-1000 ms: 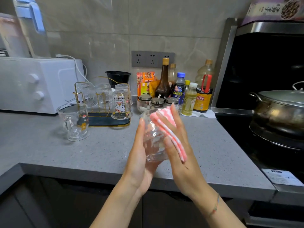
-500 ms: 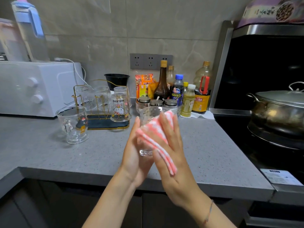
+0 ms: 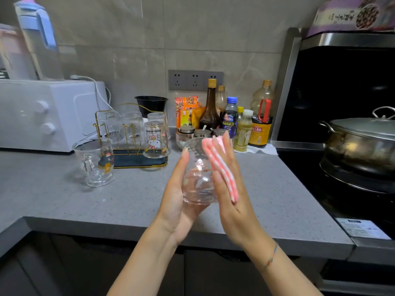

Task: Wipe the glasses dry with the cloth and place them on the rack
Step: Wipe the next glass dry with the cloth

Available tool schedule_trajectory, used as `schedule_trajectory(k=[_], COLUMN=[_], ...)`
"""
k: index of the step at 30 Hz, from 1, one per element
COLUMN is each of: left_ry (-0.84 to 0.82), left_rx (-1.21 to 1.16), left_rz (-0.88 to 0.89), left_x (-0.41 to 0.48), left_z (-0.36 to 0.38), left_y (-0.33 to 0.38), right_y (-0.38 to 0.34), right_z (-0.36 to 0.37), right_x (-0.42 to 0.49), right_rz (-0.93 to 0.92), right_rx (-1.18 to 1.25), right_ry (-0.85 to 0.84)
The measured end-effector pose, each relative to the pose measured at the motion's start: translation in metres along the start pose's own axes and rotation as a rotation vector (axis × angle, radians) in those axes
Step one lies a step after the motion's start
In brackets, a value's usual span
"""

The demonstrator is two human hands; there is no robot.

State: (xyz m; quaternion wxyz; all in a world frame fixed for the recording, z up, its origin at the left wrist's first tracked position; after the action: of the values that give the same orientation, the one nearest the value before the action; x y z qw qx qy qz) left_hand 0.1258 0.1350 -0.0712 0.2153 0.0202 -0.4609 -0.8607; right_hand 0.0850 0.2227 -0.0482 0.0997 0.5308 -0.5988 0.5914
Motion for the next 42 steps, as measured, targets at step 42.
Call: schedule_trajectory(k=[42], left_ry=[0.017], left_rx=[-0.087], left_rz=[-0.046], left_x=[0.005], left_z=[0.003], left_y=[0.008], right_y=[-0.018], right_z=[0.017], right_x=[-0.023], right_rz=[-0.156], right_rx=[-0.187], right_ry=[-0.066])
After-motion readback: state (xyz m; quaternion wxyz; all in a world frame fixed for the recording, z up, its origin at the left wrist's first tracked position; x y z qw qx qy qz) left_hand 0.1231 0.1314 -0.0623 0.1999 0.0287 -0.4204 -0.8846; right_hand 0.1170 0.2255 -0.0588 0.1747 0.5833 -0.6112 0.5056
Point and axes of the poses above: each hand's wrist, its own x-axis towards the middle knuckle, its own z-axis out of the palm, y = z × x, the point moved 5 cm from there along x, towards the middle knuckle
